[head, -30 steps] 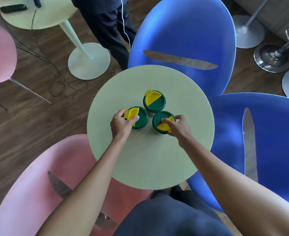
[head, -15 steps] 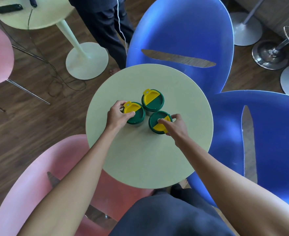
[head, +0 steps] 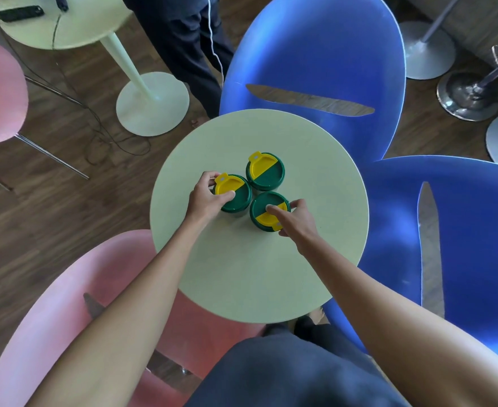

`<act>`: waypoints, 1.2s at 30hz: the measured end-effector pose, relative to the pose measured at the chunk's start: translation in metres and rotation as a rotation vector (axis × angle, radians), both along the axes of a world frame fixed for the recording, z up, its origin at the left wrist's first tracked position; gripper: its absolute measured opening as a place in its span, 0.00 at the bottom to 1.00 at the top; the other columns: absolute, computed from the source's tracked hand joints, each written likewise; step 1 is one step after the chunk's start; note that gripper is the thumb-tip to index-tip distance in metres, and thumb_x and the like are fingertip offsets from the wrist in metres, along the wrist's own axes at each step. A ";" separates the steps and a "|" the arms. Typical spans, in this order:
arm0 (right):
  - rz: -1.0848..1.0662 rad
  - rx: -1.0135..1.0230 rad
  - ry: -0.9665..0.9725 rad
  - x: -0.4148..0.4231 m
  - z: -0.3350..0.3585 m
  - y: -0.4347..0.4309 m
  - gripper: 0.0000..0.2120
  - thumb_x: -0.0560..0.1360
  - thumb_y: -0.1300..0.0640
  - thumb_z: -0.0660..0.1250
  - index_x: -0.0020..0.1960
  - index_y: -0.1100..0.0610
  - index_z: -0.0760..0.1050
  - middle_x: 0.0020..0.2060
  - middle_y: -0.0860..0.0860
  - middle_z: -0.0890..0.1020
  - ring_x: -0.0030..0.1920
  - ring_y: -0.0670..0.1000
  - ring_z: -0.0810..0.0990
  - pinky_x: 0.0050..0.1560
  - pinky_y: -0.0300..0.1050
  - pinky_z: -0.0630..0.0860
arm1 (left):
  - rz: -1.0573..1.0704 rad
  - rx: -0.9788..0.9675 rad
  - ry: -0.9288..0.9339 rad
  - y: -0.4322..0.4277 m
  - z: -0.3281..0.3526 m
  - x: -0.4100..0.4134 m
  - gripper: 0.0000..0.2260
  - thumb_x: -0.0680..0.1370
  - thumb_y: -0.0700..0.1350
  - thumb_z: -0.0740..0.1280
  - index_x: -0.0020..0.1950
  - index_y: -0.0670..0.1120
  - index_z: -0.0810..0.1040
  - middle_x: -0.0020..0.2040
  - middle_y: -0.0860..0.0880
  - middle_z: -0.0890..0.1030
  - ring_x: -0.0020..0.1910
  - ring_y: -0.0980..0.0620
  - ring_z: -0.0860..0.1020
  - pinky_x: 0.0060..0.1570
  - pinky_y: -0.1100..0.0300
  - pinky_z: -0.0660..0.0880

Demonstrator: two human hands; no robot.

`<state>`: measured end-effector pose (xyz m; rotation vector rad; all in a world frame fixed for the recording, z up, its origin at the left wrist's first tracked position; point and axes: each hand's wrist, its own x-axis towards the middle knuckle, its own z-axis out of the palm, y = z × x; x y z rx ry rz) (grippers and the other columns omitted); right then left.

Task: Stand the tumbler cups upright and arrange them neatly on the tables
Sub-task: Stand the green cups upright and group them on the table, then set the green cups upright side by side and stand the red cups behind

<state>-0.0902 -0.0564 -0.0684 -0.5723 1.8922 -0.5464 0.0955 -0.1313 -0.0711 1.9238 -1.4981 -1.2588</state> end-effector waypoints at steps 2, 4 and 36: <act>0.024 -0.007 0.019 -0.002 -0.002 0.001 0.30 0.69 0.41 0.72 0.61 0.57 0.67 0.54 0.58 0.79 0.47 0.54 0.80 0.49 0.52 0.81 | -0.021 0.011 -0.010 0.001 0.000 0.000 0.22 0.72 0.45 0.74 0.65 0.48 0.73 0.57 0.50 0.78 0.56 0.52 0.76 0.53 0.60 0.71; 0.063 -0.017 0.043 -0.004 -0.002 0.003 0.32 0.70 0.39 0.71 0.64 0.58 0.68 0.54 0.56 0.79 0.49 0.54 0.78 0.47 0.50 0.77 | -0.025 0.015 -0.009 0.003 0.002 -0.001 0.22 0.73 0.47 0.73 0.65 0.48 0.72 0.59 0.50 0.76 0.57 0.51 0.75 0.54 0.59 0.71; -0.636 -0.510 0.407 -0.434 0.099 0.334 0.06 0.74 0.53 0.68 0.49 0.53 0.81 0.37 0.47 0.82 0.40 0.49 0.82 0.41 0.40 0.75 | -1.048 -0.593 -0.184 0.266 0.104 -0.527 0.08 0.78 0.46 0.63 0.52 0.51 0.80 0.47 0.53 0.84 0.47 0.47 0.80 0.43 0.55 0.73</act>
